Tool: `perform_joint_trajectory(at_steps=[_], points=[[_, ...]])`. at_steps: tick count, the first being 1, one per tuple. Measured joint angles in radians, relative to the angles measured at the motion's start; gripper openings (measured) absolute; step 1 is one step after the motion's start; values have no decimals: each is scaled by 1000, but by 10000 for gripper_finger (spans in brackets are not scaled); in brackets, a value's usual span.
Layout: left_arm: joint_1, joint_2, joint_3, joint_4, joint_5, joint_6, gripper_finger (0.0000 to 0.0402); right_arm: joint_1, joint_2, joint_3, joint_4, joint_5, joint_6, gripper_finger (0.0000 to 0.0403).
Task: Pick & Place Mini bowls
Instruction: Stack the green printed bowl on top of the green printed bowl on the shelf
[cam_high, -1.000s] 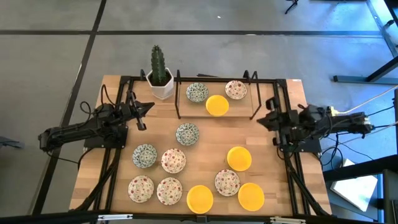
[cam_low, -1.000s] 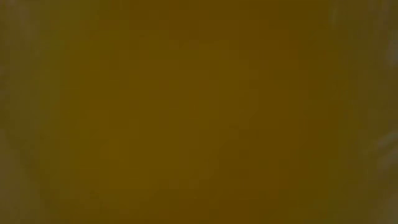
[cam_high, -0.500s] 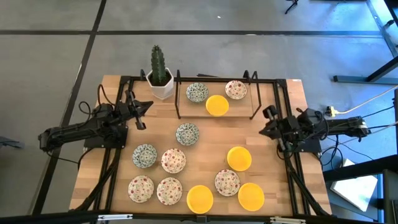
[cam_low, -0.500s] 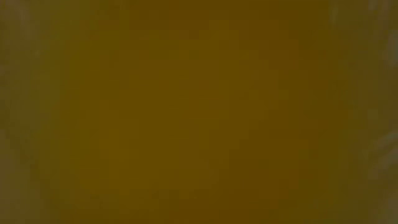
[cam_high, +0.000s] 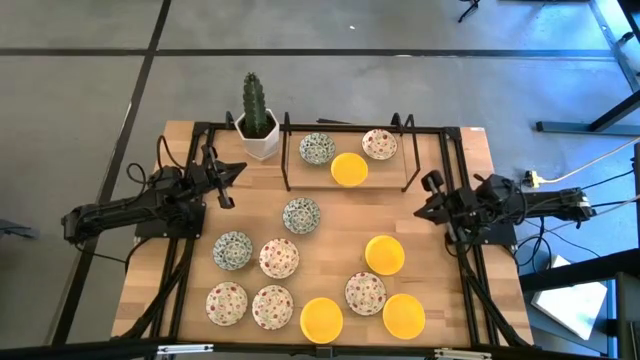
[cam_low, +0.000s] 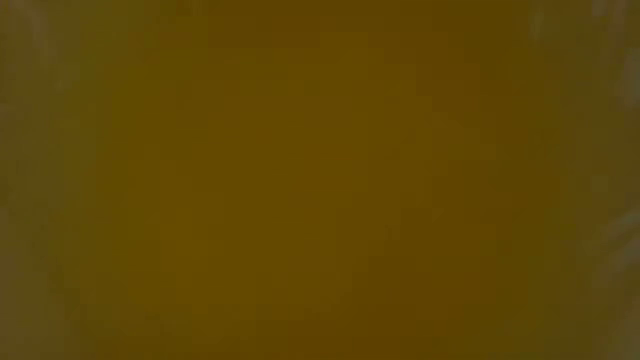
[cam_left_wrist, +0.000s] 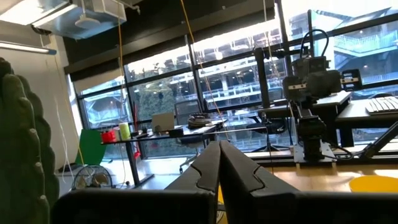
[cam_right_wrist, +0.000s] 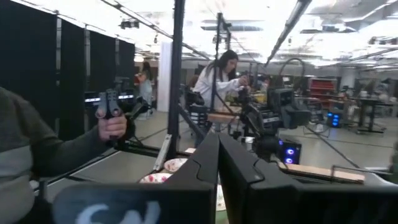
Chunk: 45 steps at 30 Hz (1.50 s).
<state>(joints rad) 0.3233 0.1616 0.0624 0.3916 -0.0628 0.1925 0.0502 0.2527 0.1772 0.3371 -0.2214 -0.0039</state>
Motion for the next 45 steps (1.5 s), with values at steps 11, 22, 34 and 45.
perform_joint_trajectory(at_steps=[11, 22, 34, 45], points=[[0, 0, 0, 1, 0, 0, 2, 0, 0, 0, -21, 46, 0, 13], [0, 0, 0, 1, 0, 0, 7, 0, 0, 0, -21, 46, -1, 13], [0, 0, 0, 1, 0, 0, 5, 0, 0, 0, -21, 46, 0, 14], [0, 0, 0, 1, 0, 0, 2, 0, 0, 0, -21, 46, 0, 14]])
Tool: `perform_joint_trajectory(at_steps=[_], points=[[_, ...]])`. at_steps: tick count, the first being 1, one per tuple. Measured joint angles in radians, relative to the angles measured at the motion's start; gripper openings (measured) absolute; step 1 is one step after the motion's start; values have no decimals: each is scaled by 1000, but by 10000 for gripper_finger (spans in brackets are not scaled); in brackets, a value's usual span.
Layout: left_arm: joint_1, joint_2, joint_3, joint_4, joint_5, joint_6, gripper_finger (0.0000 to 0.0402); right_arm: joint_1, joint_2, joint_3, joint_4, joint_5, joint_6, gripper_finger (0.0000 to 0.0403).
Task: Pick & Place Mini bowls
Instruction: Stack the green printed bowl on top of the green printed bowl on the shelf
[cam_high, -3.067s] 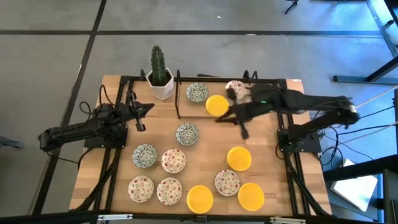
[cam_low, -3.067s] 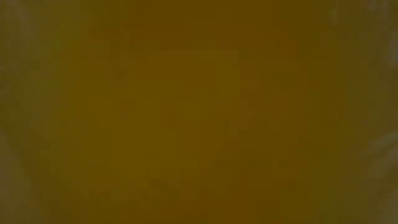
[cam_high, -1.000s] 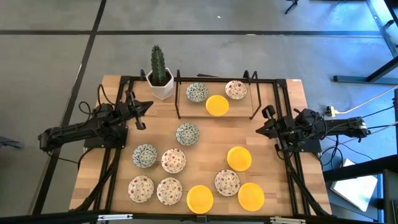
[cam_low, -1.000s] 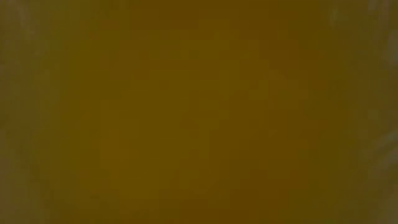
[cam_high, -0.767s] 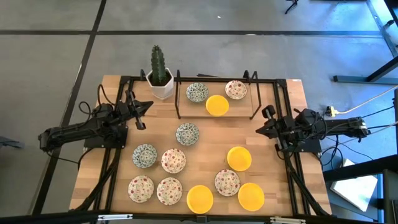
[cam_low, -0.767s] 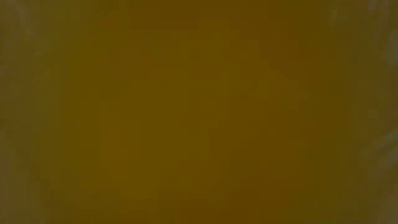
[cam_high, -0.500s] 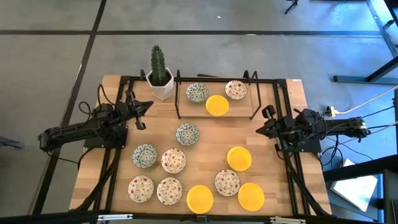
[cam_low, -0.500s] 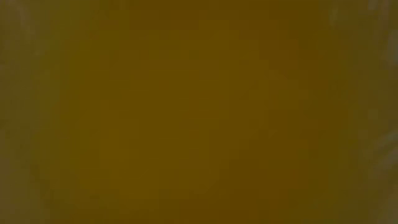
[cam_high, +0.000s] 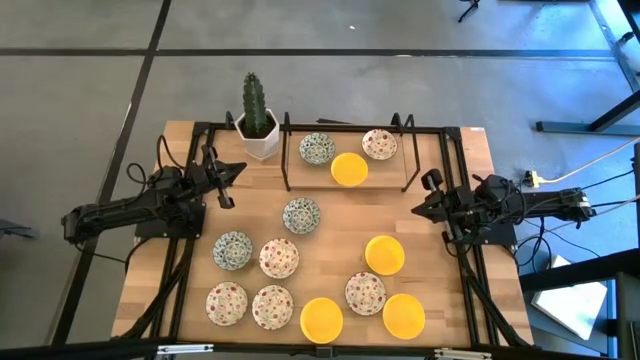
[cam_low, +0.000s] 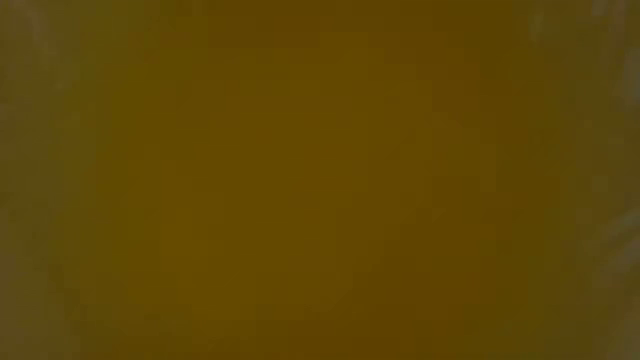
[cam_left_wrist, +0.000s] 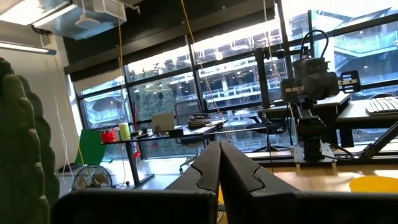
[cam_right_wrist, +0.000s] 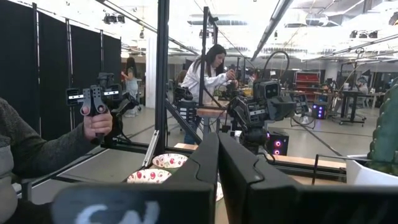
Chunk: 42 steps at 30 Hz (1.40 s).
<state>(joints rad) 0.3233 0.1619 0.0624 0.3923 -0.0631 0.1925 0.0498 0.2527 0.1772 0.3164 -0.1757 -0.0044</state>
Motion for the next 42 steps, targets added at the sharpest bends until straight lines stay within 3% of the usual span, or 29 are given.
perform_joint_trajectory(at_steps=[42], points=[[0, 0, 0, 0, 0, -14, 8, 0, 0, 0, 14, 0, 5, 13]])
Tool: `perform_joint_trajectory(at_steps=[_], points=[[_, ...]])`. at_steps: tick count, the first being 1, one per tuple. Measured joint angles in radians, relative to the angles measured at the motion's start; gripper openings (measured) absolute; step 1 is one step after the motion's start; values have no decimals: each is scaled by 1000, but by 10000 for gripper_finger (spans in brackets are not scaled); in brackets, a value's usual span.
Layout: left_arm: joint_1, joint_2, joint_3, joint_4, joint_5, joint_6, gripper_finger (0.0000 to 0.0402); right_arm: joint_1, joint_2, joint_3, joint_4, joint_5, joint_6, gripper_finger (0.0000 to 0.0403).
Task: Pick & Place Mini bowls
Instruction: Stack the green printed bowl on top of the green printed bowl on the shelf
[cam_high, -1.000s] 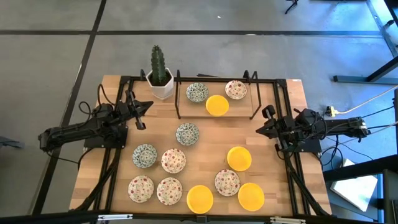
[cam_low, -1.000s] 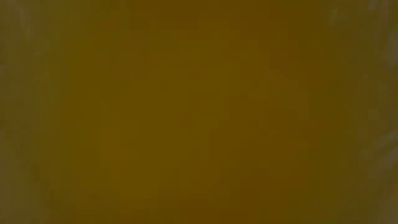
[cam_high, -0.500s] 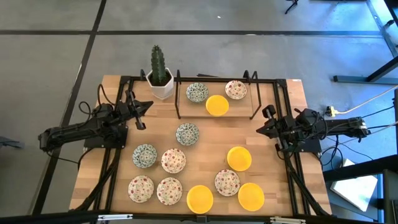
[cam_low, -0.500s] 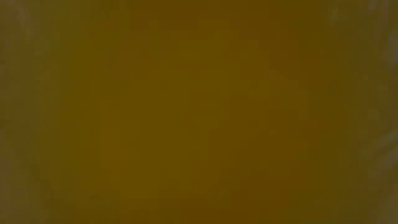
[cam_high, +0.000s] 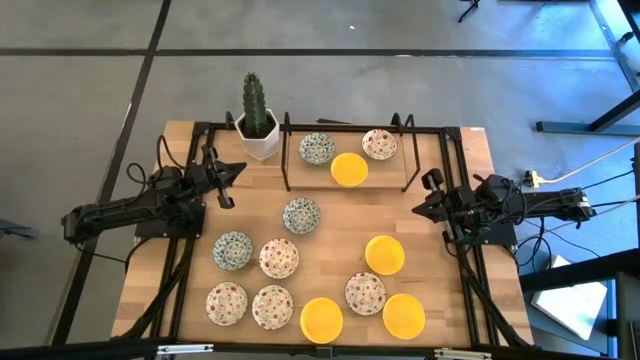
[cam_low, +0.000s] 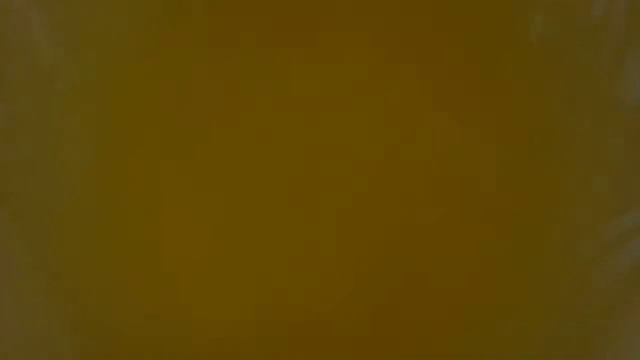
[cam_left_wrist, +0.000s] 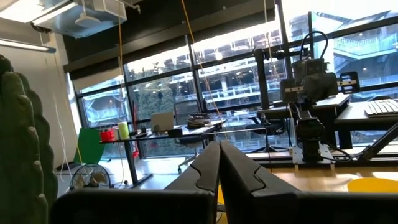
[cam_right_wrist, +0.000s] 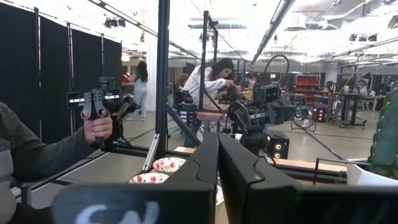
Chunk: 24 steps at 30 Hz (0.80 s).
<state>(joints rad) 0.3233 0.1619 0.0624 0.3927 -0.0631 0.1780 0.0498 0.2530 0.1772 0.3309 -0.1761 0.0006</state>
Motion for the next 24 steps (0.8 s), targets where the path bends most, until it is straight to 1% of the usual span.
perform_joint_trajectory(at_steps=[13, 18, 24], points=[[0, 0, 0, 8, 0, -27, 3, 0, 0, 0, -1, -1, 22, 13], [0, 0, 0, 8, 0, -27, 7, 0, 14, 0, 0, -1, 18, 13], [0, 0, 0, 8, 0, -27, 2, 0, 36, 0, 0, -1, 15, 13]])
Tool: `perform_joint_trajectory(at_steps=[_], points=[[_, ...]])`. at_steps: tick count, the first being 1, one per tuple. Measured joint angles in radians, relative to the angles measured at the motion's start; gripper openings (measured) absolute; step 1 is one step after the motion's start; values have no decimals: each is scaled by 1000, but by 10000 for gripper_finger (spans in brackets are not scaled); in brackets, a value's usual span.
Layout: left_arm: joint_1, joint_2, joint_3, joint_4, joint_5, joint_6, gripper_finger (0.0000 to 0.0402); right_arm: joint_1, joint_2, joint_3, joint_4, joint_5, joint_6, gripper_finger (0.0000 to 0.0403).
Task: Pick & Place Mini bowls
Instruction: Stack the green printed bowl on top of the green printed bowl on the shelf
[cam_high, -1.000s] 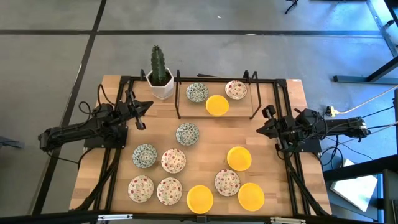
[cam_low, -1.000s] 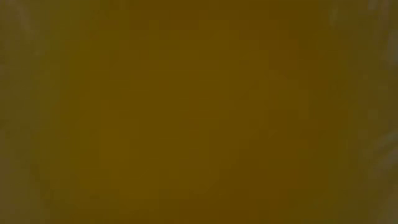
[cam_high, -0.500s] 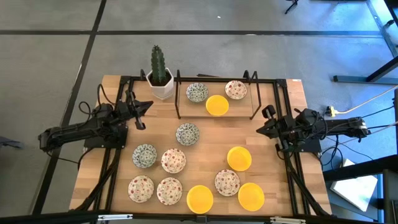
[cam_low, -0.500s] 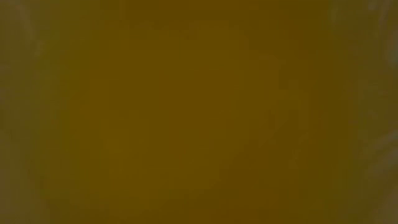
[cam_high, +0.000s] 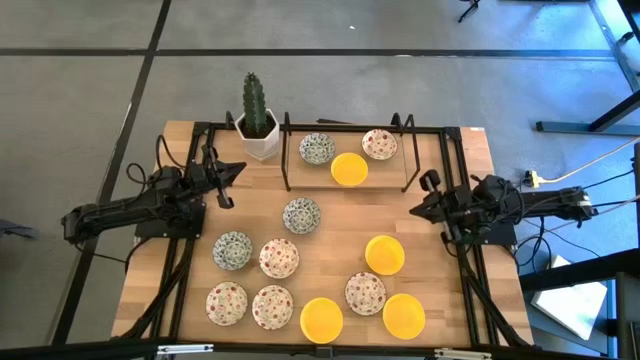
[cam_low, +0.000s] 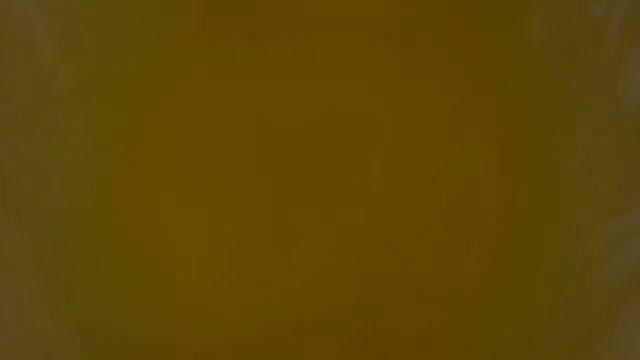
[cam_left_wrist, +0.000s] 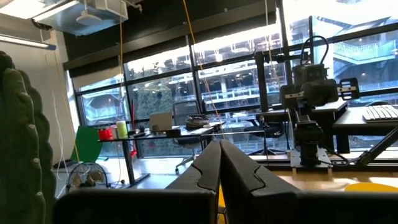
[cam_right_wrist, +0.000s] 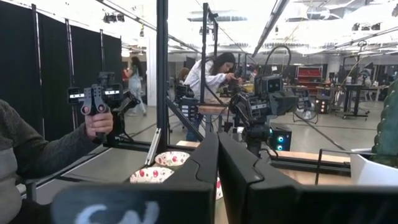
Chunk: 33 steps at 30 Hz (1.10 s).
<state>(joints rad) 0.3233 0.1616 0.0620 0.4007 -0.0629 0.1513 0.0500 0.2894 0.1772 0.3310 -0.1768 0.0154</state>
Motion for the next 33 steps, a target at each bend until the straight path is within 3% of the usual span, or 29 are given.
perform_joint_trajectory(at_steps=[33], points=[[0, 0, 0, 12, -1, -8, 2, 0, 110, 0, 60, 1, -44, 13]])
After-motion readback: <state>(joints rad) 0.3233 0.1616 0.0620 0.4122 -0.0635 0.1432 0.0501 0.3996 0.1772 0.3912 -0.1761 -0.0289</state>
